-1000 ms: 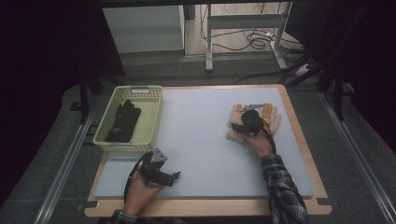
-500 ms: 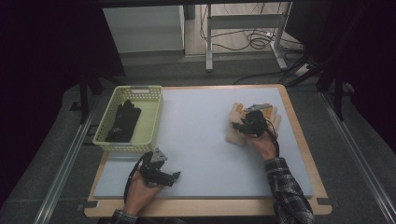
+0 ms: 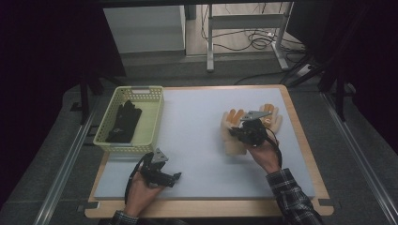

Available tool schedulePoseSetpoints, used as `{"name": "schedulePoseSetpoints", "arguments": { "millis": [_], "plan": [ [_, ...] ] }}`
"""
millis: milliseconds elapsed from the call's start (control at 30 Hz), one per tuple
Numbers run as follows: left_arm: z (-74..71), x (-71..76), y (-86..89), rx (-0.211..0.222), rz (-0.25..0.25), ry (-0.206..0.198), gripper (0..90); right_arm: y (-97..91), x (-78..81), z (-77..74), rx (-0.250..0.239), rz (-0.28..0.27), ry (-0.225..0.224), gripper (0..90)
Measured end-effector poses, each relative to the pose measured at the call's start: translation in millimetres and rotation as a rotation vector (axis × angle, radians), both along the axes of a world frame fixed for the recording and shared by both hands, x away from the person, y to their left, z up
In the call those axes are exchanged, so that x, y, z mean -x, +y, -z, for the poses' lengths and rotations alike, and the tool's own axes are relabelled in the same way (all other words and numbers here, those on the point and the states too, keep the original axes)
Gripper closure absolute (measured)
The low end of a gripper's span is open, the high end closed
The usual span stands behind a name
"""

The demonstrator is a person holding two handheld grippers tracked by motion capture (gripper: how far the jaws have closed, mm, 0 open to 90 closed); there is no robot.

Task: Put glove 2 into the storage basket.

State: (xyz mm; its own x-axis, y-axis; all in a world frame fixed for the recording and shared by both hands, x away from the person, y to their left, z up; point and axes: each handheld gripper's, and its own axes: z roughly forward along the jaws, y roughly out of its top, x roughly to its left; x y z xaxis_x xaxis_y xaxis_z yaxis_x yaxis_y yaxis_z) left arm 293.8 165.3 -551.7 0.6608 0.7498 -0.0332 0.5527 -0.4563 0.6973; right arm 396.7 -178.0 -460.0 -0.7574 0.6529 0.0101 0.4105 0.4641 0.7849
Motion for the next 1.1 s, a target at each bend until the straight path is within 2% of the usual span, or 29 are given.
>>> {"name": "schedulePoseSetpoints", "arguments": {
  "millis": [33, 133, 233, 367, 433, 467, 500, 533, 567, 633, 667, 733, 767, 800, 833, 867, 1000, 1100],
  "plan": [
    [0.1, -0.1, 0.0, 0.001, 0.0, -0.001, 1.3, 5.3, 8.7, -1.6, -0.006, -0.021, -0.001, 83.5],
    [0.2, 0.0, -0.2, 0.002, -0.001, -0.002, 1.3, 10.9, 16.4, -2.0, -0.009, -0.042, -0.001, 83.4],
    [0.1, 0.0, -0.1, 0.0, -0.001, -0.002, 1.3, 19.7, 25.6, 1.7, -0.027, -0.061, 0.02, 83.1],
    [0.0, 0.0, 0.0, -0.001, 0.001, -0.003, 1.3, 30.5, 33.4, 14.5, -0.024, -0.082, 0.039, 82.3],
    [-0.1, 0.0, 0.1, -0.003, 0.002, -0.002, 1.3, 36.8, 36.3, 28.5, -0.02, -0.094, 0.061, 80.1],
    [0.0, 0.0, 0.1, -0.003, 0.002, -0.002, 1.3, 38.7, 37.0, 33.2, -0.014, -0.095, 0.071, 76.7],
    [0.0, -0.1, 0.2, -0.002, 0.002, -0.002, 1.3, 40.1, 37.4, 37.5, -0.011, -0.099, 0.076, 69.7],
    [0.0, -0.1, 0.2, -0.002, 0.002, -0.002, 1.3, 40.1, 37.4, 37.5, -0.011, -0.099, 0.076, 69.7],
    [-0.1, 0.0, 0.1, -0.003, 0.002, -0.002, 1.3, 41.3, 37.6, 40.7, -0.012, -0.101, 0.08, 61.0],
    [-0.1, 0.0, 0.1, -0.003, 0.002, -0.002, 1.4, 41.1, 38.3, 41.2, -0.011, -0.103, 0.081, 52.2],
    [-0.1, 0.0, 0.1, -0.003, 0.002, -0.002, 1.3, 39.3, 38.8, 39.1, -0.012, -0.098, 0.07, 50.8],
    [-0.1, 0.0, 0.1, -0.003, 0.001, -0.003, 1.4, 27.7, 39.3, 30.6, -0.018, -0.077, 0.053, 53.7],
    [0.0, 0.0, 0.1, -0.003, 0.002, -0.002, 1.3, 22.5, 39.4, 29.2, -0.014, -0.067, 0.048, 58.7],
    [0.0, 0.0, 0.1, -0.003, 0.002, -0.002, 1.3, 22.5, 39.4, 29.2, -0.014, -0.067, 0.048, 58.7],
    [0.0, -0.1, 0.1, -0.003, 0.002, -0.003, 1.4, 10.4, 40.7, 28.6, 0.01, -0.043, 0.041, 68.9],
    [0.0, 0.1, 0.0, -0.001, 0.001, -0.001, 1.4, 4.5, 41.7, 29.9, 0.015, -0.032, 0.042, 74.0],
    [0.0, 0.0, 0.0, -0.001, 0.001, -0.001, 1.3, -9.9, 46.2, 37.9, 0.029, -0.021, 0.066, 80.5],
    [0.0, 0.0, 0.0, -0.001, 0.0, -0.001, 1.4, -16.8, 51.1, 48.6, 0.03, -0.02, 0.099, 81.0]
  ]
}}
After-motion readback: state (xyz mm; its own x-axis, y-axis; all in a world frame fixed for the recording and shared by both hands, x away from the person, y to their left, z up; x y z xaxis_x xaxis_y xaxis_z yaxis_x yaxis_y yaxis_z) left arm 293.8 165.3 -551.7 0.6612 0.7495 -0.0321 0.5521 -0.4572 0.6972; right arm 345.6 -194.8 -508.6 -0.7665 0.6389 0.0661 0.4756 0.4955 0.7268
